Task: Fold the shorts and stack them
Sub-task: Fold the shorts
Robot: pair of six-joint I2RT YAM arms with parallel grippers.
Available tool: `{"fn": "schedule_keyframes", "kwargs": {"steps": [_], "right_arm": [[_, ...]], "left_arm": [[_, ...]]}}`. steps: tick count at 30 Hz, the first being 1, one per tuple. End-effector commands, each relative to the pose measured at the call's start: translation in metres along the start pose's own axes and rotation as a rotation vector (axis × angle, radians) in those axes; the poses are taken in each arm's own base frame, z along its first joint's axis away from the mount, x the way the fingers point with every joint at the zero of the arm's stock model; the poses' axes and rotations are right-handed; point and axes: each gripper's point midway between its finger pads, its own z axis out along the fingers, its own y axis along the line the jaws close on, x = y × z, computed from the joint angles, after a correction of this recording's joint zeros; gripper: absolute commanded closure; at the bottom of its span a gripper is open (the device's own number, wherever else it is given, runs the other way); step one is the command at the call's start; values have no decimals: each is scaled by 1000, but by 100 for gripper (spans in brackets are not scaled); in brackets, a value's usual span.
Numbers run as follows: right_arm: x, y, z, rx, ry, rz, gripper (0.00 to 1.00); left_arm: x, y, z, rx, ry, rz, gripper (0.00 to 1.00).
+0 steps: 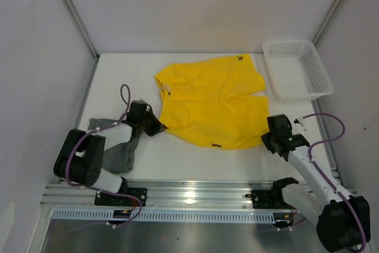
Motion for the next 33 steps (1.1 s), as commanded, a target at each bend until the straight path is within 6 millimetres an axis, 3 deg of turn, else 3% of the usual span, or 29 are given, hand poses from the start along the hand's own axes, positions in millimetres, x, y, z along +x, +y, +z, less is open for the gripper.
{"fn": "schedule_keyframes", "kwargs": {"steps": [1, 5, 10, 15, 18, 22, 24, 30, 31, 33], "right_arm": [[-10, 1, -14, -21, -26, 5, 100], [-11, -8, -28, -34, -28, -1, 100], [-4, -32, -38, -10, -8, -28, 100], [-13, -36, -66, -66, -38, -21, 100], [-30, -28, -92, -113, -85, -14, 100], [-56, 0, -124, -224, -152, -45, 100], [-70, 22, -141, -297, -193, -63, 100], [-99, 85, -153, -350, -238, -111, 100], [-99, 94, -145, -328, -230, -133, 100], [-109, 118, -150, -373, -253, -131, 100]], "left_arm": [[-20, -19, -9, 11, -69, 49, 100], [-19, -5, -28, -86, -66, 90, 100], [-2, 17, -54, -161, -41, 61, 100], [14, 16, -71, -103, -15, 51, 100], [22, 13, -81, -66, -7, 41, 100], [21, 6, -95, -43, -23, 36, 100], [8, -4, -105, -44, -67, 38, 100], [-28, -38, -125, -65, -129, 30, 100], [-39, -55, -130, -37, -145, 29, 100], [-51, -69, -133, -18, -164, 11, 100]]}}
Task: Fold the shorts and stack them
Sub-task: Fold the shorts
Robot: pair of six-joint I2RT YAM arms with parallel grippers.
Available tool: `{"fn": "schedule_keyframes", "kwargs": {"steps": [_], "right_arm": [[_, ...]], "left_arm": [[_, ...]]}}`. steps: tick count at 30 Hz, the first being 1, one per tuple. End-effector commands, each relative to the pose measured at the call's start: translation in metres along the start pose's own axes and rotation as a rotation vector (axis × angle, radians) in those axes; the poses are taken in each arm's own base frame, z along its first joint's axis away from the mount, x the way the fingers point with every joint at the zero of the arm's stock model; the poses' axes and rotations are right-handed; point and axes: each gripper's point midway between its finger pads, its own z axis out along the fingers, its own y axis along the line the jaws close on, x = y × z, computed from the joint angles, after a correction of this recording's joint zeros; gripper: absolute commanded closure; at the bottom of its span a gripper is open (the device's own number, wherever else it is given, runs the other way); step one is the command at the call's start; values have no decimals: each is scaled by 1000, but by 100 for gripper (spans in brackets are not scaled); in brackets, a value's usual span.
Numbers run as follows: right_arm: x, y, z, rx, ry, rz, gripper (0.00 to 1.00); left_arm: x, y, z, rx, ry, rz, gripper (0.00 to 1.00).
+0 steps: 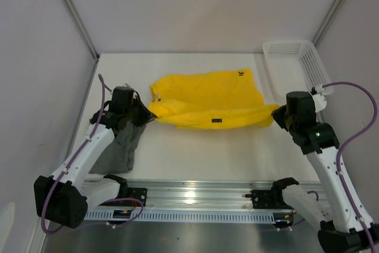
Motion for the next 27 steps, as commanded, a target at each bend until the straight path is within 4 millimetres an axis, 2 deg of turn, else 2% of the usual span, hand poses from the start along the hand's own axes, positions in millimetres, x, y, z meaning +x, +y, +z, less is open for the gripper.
{"fn": "schedule_keyframes", "kwargs": {"steps": [1, 2, 4, 5, 7, 8, 9, 11, 12, 14, 16, 18, 19, 20, 21, 22, 24, 25, 26, 27], "right_arm": [[-37, 43, 7, -81, -110, -36, 100], [-37, 48, 18, -63, -99, -49, 100], [-49, 68, 23, -96, -121, -59, 100], [-47, 72, 37, -73, -108, -69, 100], [-60, 88, 43, -93, -123, -72, 100], [-61, 93, 49, -94, -121, -76, 100], [-62, 98, 64, -83, -111, -80, 100], [-72, 114, 72, -110, -121, -86, 100], [-69, 118, 85, -107, -99, -97, 100], [-81, 131, 91, -134, -119, -94, 100], [-79, 138, 107, -142, -101, -96, 100], [-88, 154, 112, -183, -114, -104, 100], [-86, 156, 125, -170, -103, -111, 100], [-93, 168, 126, -191, -116, -110, 100], [-93, 174, 131, -201, -108, -115, 100], [-87, 175, 150, -186, -83, -134, 100], [-94, 190, 159, -217, -81, -136, 100], [-92, 194, 166, -227, -69, -148, 100], [-84, 196, 181, -242, -25, -168, 100], [-84, 199, 184, -253, -19, -179, 100]], "left_arm": [[-33, -21, -5, -7, -67, -39, 100], [-43, -29, -7, 12, -89, -49, 100], [-57, -38, -6, 19, -112, -64, 100], [-70, -47, -5, 22, -124, -75, 100], [-76, -49, 2, 10, -110, -88, 100], [-86, -54, 7, 6, -110, -98, 100], [-88, -54, 12, 0, -99, -106, 100], [-99, -57, 21, 1, -76, -133, 100], [-102, -56, 25, -1, -66, -144, 100], [-113, -56, 33, 6, -55, -170, 100], [-122, -56, 35, 10, -60, -186, 100], [-132, -52, 38, 12, -69, -205, 100], [-138, -53, 41, 15, -72, -211, 100], [-143, -52, 42, 16, -79, -224, 100], [-147, -53, 44, 23, -78, -232, 100], [-153, -51, 50, 20, -75, -242, 100], [-162, -56, 57, 33, -76, -252, 100], [-163, -58, 66, 41, -45, -256, 100], [-166, -63, 66, 57, -33, -245, 100], [-166, -64, 69, 58, -22, -244, 100]]}}
